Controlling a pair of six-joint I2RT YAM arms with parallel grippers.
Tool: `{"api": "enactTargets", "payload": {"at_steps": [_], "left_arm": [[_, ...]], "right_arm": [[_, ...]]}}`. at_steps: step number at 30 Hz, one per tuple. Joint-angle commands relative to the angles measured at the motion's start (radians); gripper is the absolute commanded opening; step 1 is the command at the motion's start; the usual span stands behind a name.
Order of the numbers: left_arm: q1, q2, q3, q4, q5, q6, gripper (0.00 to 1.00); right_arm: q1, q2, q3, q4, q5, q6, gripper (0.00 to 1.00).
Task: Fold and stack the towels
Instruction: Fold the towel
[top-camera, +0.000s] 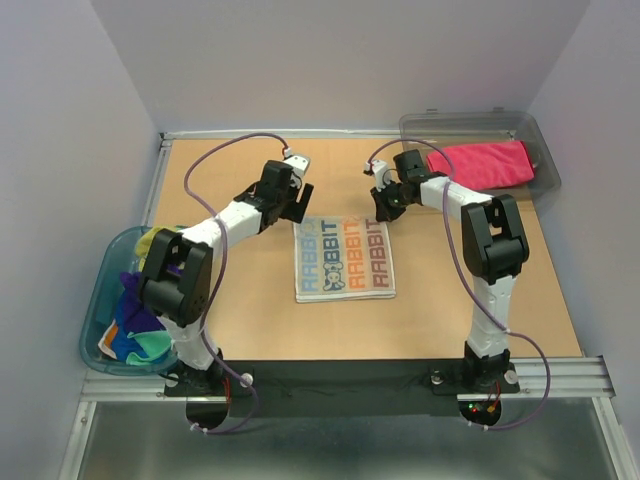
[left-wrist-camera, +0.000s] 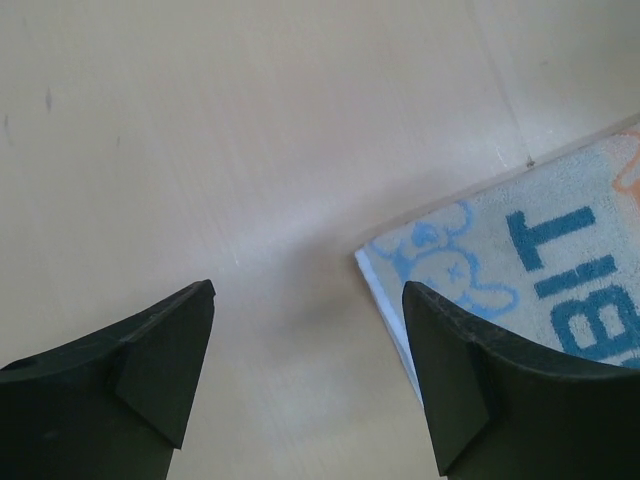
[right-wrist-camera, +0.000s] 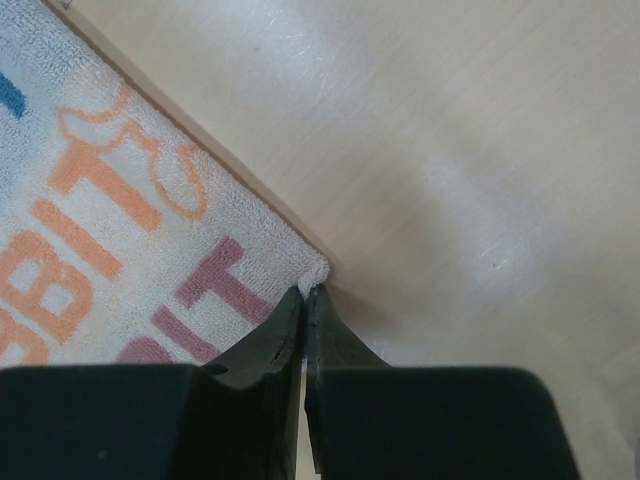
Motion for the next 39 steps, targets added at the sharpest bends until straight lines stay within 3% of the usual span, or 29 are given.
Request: {"api": "enactTargets", "payload": {"at_steps": [1, 4, 9, 15, 19, 21, 33, 38, 39], "left_arm": [[0.023, 0.076, 0.1, -0.022, 0.154, 0.09, 0.84], [0.036, 0.145, 0.16, -0.063, 0.255, 0.125, 0.74], [0.047, 0.217, 0.223, -0.128, 0.369, 0.177, 0.72], [0.078, 0.263, 0.261, -0.183, 0.397, 0.21, 0.69], [0.086, 0.289, 0.269, -0.208, 0.449, 0.236, 0.61], [0.087, 0.303, 0.272, -0.209, 0.454, 0.237, 0.55], [0.089, 0.372, 0.286, -0.238, 0.452, 0.228, 0.48], [0.089, 0.4, 0.283, -0.264, 0.429, 0.227, 0.36], [0.09, 0.398, 0.281, -0.263, 0.418, 0.225, 0.29]], "right_arm": [[0.001, 0.054, -0.04, -0.091, 0.021, -0.025, 0.03], [0.001, 0.051, -0.042, -0.091, 0.012, -0.026, 0.03], [0.001, 0.047, -0.046, -0.091, 0.018, -0.029, 0.03], [0.001, 0.048, -0.05, -0.089, 0.016, -0.029, 0.03], [0.001, 0.045, -0.046, -0.091, 0.012, -0.028, 0.02], [0.001, 0.048, -0.046, -0.091, 0.01, -0.028, 0.03], [0.001, 0.045, -0.05, -0.089, 0.009, -0.023, 0.02], [0.003, 0.033, -0.045, -0.089, 0.004, -0.021, 0.02], [0.001, 0.031, -0.04, -0.091, 0.006, -0.02, 0.01]]}}
